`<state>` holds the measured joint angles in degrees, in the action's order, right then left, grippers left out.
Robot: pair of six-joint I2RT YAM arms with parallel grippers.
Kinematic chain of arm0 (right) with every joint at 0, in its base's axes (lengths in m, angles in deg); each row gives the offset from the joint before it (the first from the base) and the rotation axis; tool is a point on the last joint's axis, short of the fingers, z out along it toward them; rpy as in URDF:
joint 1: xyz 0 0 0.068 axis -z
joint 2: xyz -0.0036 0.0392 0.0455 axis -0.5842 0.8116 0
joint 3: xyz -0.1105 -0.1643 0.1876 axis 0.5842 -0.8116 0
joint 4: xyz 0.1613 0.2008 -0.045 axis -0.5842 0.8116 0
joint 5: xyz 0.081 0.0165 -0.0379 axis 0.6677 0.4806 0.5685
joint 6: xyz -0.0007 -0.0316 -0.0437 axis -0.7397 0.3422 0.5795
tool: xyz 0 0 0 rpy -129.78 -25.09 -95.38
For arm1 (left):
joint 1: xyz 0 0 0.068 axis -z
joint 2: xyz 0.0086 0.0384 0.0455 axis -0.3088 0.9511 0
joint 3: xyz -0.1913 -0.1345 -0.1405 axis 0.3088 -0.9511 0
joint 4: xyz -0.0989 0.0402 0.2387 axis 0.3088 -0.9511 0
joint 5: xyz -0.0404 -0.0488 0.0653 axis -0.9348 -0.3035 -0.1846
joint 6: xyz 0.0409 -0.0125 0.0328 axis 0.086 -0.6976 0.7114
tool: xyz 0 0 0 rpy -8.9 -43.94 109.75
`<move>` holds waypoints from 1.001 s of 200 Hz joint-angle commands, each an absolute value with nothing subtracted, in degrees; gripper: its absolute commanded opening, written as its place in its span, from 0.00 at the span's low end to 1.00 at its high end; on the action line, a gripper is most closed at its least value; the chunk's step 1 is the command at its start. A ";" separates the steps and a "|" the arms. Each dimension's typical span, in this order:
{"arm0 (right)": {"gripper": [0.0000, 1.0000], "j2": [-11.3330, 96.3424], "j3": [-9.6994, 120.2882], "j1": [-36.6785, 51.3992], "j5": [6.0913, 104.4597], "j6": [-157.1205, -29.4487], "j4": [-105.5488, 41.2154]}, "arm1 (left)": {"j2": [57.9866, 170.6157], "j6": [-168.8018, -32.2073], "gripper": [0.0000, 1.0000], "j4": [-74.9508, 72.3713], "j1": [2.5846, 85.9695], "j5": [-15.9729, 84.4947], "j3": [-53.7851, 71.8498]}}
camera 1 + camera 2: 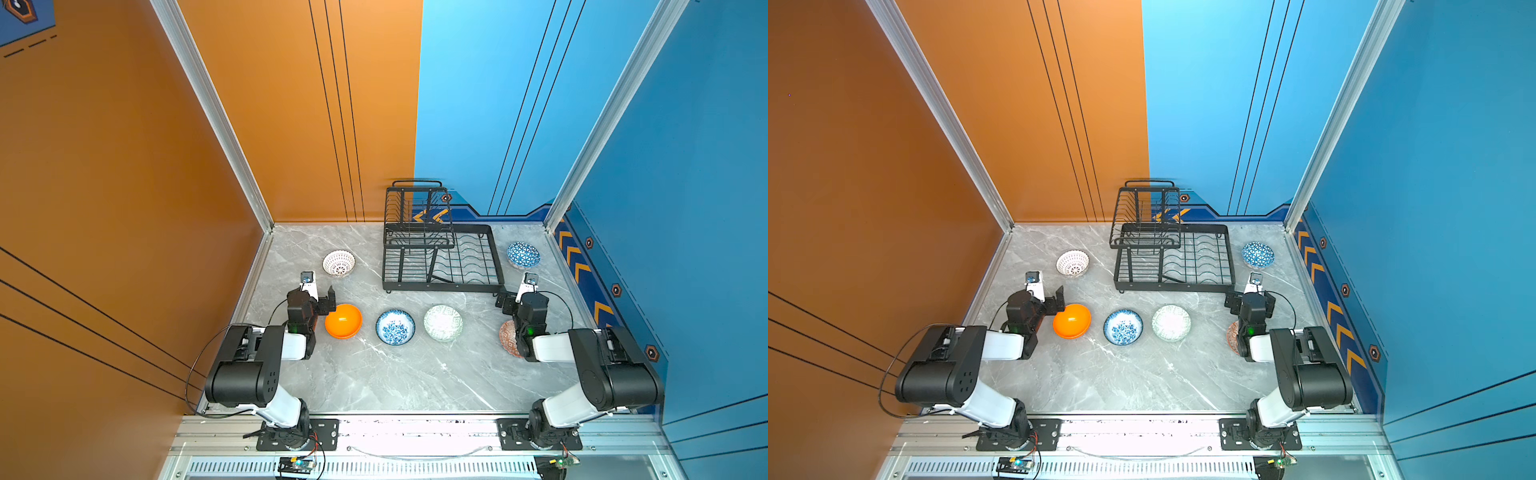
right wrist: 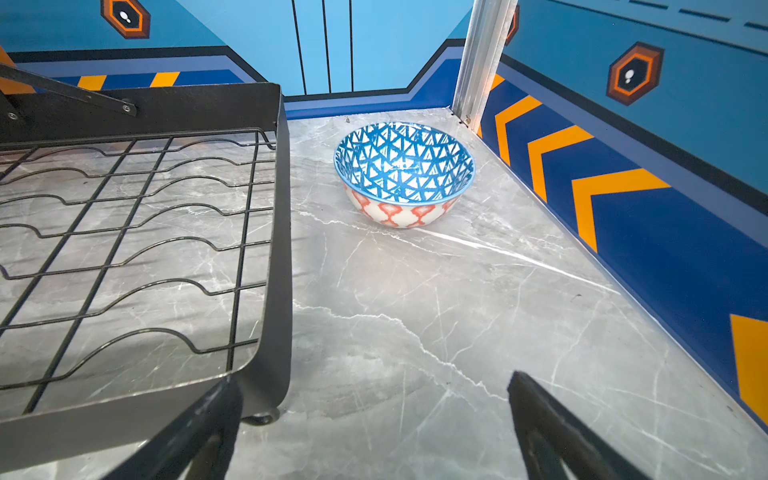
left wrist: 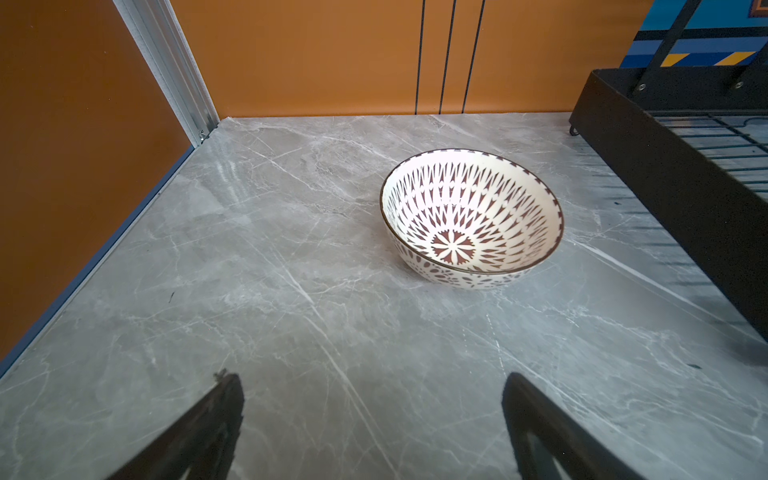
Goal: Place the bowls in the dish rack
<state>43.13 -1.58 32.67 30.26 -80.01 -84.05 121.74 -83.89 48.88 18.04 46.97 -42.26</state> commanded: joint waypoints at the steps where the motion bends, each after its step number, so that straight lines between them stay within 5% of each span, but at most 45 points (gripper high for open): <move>1: 1.00 43.39 -0.52 32.58 31.27 -79.61 -84.75 | 121.91 -83.79 0.98 48.28 17.71 45.92 -41.50; 137: 1.00 39.58 -1.39 30.79 27.38 -78.65 -83.46 | 116.36 -85.22 0.98 45.87 18.70 54.34 -42.70; 200: 1.00 27.70 3.35 29.33 12.54 -84.02 -59.59 | 108.61 -85.61 0.98 42.95 19.39 58.48 -44.51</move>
<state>32.00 -0.33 29.90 21.41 -80.47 -74.87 112.12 -84.56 45.08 18.89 54.79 -42.94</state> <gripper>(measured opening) 0.997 0.979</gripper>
